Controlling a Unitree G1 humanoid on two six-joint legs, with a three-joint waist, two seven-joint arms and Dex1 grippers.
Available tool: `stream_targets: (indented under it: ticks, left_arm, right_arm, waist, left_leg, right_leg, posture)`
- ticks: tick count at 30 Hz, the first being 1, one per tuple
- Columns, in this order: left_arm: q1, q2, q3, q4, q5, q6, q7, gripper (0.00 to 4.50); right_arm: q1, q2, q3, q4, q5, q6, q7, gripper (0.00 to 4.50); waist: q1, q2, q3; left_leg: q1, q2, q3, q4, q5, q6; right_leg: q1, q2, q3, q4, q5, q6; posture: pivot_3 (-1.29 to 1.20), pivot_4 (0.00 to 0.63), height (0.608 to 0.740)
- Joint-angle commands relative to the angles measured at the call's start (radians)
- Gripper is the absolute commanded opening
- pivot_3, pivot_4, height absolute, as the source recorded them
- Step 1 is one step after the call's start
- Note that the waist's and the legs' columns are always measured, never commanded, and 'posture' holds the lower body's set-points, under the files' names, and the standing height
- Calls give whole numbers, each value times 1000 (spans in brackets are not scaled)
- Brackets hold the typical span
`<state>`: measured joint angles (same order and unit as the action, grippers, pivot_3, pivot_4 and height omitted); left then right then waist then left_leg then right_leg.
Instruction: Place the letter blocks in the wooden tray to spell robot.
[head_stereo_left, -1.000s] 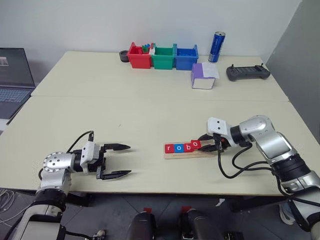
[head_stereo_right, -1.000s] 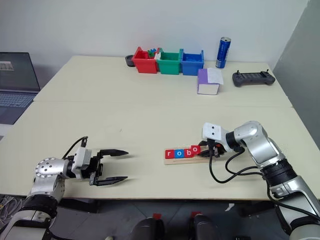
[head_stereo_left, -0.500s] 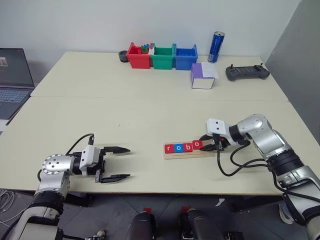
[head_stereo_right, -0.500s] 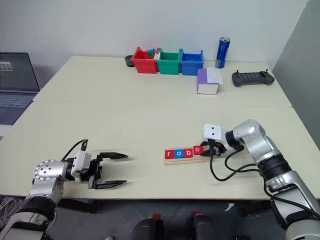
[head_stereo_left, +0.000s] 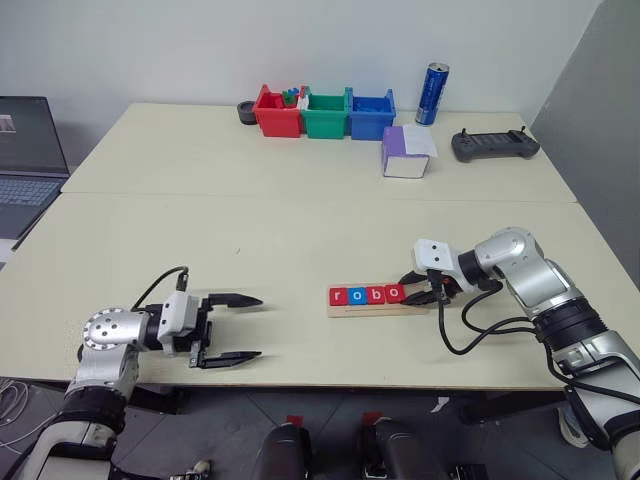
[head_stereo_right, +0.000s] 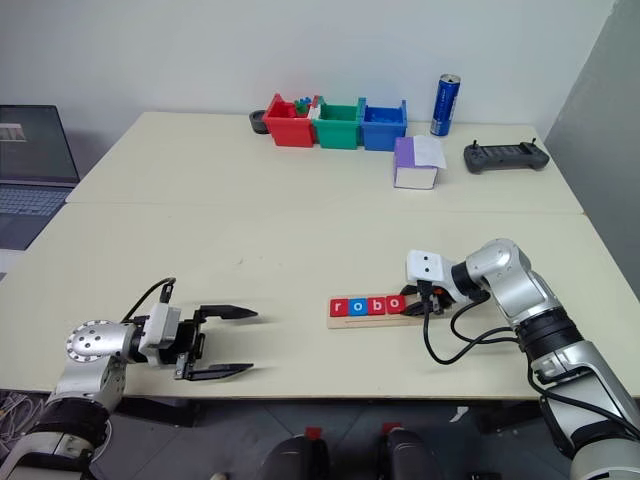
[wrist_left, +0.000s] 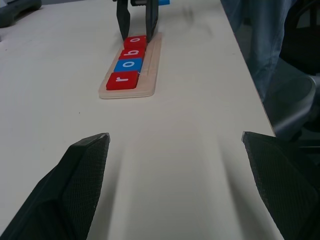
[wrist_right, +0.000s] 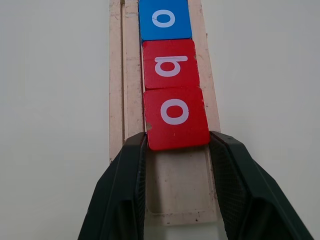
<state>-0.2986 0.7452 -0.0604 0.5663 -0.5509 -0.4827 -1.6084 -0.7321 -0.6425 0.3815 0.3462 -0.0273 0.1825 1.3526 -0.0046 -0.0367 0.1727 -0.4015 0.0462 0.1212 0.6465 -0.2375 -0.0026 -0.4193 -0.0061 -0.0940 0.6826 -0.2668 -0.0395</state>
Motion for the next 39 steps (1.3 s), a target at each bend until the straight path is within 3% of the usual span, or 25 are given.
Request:
stream_targets:
  ticks: [1,12,21,27,31,34,39]
  left_arm:
    - [-18,6,39,-33,1,26,-6,4500]
    - [-48,-16,64,-49,46,70,-6,4500]
    - [-49,-20,75,-75,57,93,-6,4500]
    - [-67,-24,64,-61,62,96,-6,4500]
    - [-77,-38,51,-32,68,76,-6,4500]
    - [-74,-39,42,-1,67,48,-6,4500]
    - [-83,-29,19,99,61,-23,-6,4500]
  right_arm:
    - [-5,4,-7,-24,-3,-9,-1,1465]
    - [-9,9,5,-24,-40,-26,-20,1465]
    - [-6,-8,-57,-131,40,48,22,4486]
    - [27,-53,-110,-201,98,112,20,4486]
    - [-2,1,-148,-101,95,127,-95,4486]
    - [-31,39,-157,18,65,77,-174,3928]
    - [-35,81,-142,109,57,-6,-205,2182]
  waist:
    - [0,0,0]
    - [-1,0,0]
    - [0,0,0]
    - [2,0,0]
    - [-1,0,0]
    - [-5,0,0]
    - [-4,0,0]
  left_leg:
    - [0,0,0,0,0,0]
    - [0,0,0,0,0,0]
    - [0,0,0,0,0,0]
    - [0,0,0,0,0,0]
    - [0,0,0,0,0,0]
    - [1,0,1,0,0,-1]
    - [0,0,1,0,1,-2]
  right_leg:
    - [0,0,0,0,0,0]
    - [0,0,0,0,0,0]
    - [0,0,0,0,0,0]
    - [0,0,0,0,0,0]
    - [0,0,0,0,0,0]
    - [0,0,1,1,0,0]
    - [0,0,1,1,0,0]
  posture:
    - [0,150,740]
    - [0,150,740]
    - [0,150,740]
    - [0,150,740]
    - [0,150,740]
    - [0,150,740]
    - [0,150,740]
